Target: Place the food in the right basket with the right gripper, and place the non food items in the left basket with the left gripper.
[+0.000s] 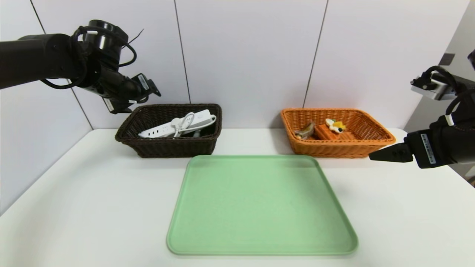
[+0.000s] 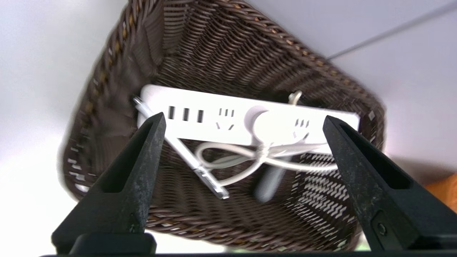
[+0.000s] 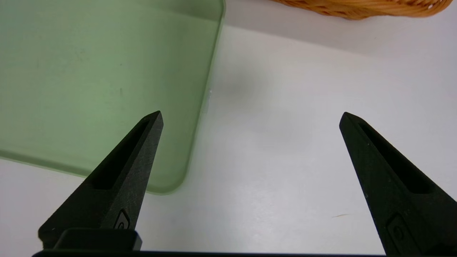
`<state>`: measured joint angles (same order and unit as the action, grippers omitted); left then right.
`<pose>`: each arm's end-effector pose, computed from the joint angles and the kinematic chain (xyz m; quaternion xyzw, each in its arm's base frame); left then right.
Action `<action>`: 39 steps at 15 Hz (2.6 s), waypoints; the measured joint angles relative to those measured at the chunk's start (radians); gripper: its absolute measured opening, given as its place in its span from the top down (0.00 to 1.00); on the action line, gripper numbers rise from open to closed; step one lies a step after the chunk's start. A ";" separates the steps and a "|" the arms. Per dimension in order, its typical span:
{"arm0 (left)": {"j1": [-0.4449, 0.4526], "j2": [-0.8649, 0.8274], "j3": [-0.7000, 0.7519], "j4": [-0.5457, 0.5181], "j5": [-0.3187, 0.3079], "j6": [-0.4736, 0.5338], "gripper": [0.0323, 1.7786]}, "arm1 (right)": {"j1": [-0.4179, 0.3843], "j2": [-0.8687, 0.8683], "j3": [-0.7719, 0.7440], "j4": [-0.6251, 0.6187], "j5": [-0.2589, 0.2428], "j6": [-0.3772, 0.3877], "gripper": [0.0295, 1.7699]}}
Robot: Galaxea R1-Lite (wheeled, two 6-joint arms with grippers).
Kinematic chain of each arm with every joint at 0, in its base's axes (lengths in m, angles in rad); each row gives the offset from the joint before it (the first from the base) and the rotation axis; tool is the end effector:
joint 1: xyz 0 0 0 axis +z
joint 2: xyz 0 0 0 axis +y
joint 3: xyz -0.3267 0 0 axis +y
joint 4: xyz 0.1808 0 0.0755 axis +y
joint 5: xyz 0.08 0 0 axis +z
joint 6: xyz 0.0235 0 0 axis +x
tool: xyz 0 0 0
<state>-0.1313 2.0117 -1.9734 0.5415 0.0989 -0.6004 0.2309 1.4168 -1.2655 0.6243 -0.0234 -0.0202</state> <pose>0.4062 -0.0513 0.3073 -0.2520 0.2759 0.0691 0.9250 0.2083 0.0484 0.2978 -0.0572 0.3741 0.0997 0.9202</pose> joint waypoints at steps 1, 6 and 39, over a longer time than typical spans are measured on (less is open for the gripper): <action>0.000 -0.018 0.009 0.003 0.001 0.096 0.12 | 0.000 0.001 -0.007 -0.004 -0.002 -0.023 0.03; 0.001 -0.125 0.066 0.008 0.021 0.607 0.08 | -0.004 -0.002 -0.015 -0.009 -0.005 -0.022 0.03; 0.122 -1.968 1.516 -0.129 0.066 0.690 0.05 | -0.228 -1.411 0.874 -0.373 0.081 -0.072 0.03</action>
<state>-0.0091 0.0440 -0.4574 0.4128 0.1653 0.0894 0.0028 0.0062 -0.3919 0.2515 0.0577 -0.0923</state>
